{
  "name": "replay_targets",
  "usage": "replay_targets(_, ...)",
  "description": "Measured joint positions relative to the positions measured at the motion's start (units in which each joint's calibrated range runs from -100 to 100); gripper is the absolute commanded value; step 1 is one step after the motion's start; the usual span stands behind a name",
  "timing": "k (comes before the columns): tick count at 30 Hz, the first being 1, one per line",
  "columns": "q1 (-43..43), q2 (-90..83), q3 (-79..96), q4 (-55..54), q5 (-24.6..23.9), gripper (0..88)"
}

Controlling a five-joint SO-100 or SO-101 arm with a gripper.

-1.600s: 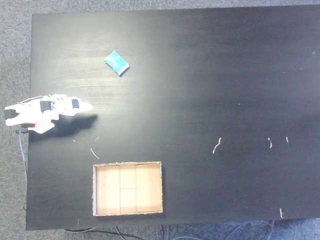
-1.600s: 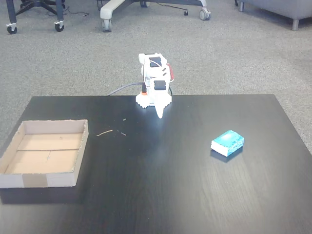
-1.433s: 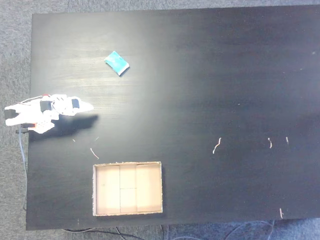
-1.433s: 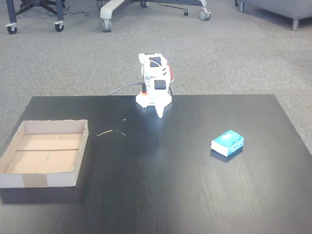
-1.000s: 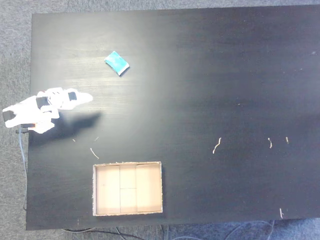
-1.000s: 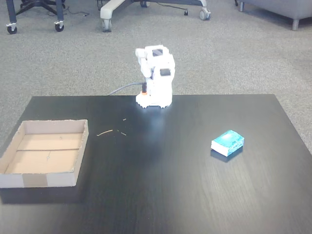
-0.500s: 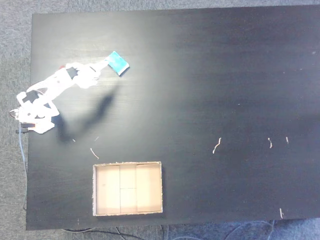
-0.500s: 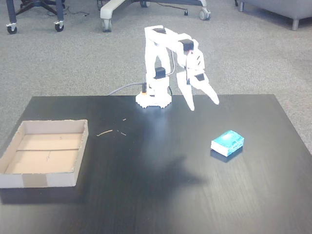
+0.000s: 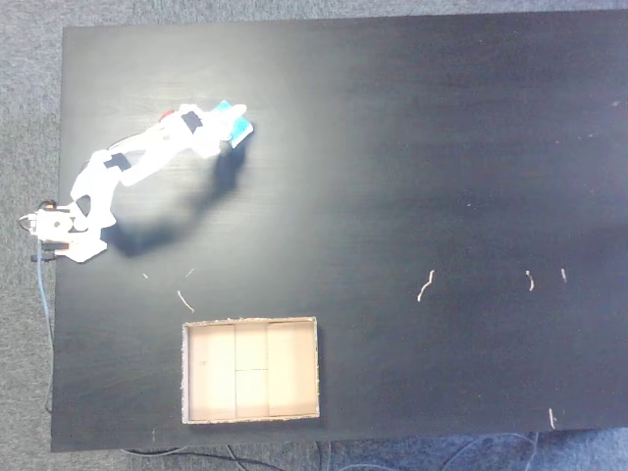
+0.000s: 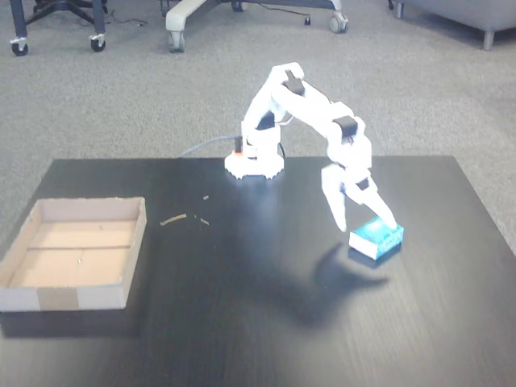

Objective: Pick the green block and drop it in the box on the right.

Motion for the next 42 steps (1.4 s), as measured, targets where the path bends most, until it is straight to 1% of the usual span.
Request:
replay_targets(4,-1.50,4.51,-6.50,1.45,0.05,49.6)
replay_targets(9,-1.95,8.52,-10.50,2.82,0.00,38.5)
replay_targets(11,-2.54,10.03,-12.19,3.22,0.34,31.9)
replay_targets(12,-2.62,10.44,-12.91,3.54,0.44,30.7)
replay_targets(17,-2.32,10.69,-14.24,4.59,0.68,27.7)
replay_targets(21,2.17,-0.84,-9.26,5.07,0.24,26.5)
replay_targets(23,6.06,-11.03,-5.25,4.35,0.34,26.2)
replay_targets(27,19.91,-36.84,6.41,-1.37,1.22,25.3)
replay_targets(29,27.17,-46.95,12.73,-5.48,1.81,25.2)
replay_targets(31,36.45,-52.13,18.34,-12.65,2.49,25.0)
replay_targets(33,44.24,-52.30,20.92,-19.09,3.22,24.9)
replay_targets(36,54.64,-47.45,20.74,-27.31,3.76,23.6)
replay_targets(39,59.36,-37.84,14.24,-29.00,4.30,24.6)
replay_targets(42,62.95,-25.81,3.03,-29.00,5.08,25.2)
